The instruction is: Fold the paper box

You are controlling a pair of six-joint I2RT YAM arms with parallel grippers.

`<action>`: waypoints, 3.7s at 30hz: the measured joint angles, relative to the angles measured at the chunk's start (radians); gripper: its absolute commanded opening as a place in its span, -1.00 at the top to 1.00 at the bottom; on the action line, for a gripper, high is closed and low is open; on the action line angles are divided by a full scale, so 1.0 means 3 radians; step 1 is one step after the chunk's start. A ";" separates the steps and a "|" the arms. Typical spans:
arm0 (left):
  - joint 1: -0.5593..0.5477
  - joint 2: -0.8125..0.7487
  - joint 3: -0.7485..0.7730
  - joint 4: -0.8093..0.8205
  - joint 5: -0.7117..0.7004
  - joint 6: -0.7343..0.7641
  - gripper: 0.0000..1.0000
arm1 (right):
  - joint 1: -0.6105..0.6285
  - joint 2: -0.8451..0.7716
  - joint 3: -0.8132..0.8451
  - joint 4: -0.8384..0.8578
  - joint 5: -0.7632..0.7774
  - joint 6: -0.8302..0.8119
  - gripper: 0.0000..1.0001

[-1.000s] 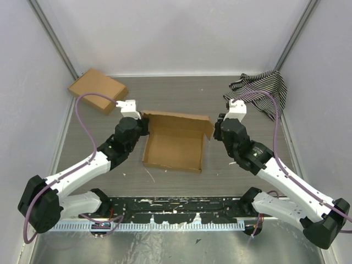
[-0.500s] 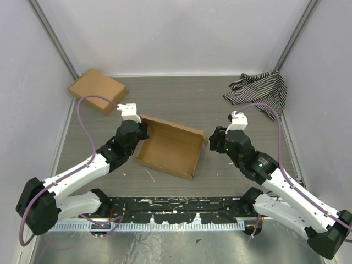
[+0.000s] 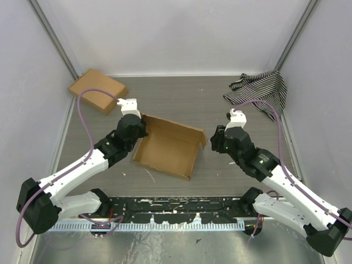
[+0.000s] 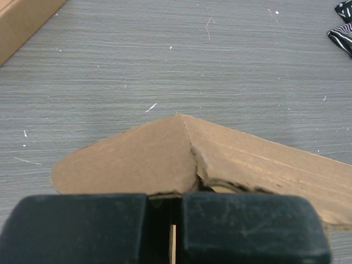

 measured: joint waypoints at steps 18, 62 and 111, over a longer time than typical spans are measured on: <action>-0.0005 0.0254 0.0385 -0.0379 -0.0017 -0.0051 1.00 | 0.0000 -0.0130 0.0163 -0.0234 -0.0805 -0.0128 -0.10; 0.0013 0.1030 0.0752 0.0081 -0.0177 0.0300 1.00 | -0.0065 0.1531 0.0315 0.1335 0.0573 -0.0312 0.97; 0.0434 0.0698 0.0407 -0.0816 0.0815 -0.0350 -0.39 | -0.0846 0.1446 0.0361 0.0341 -0.1024 0.0072 -0.53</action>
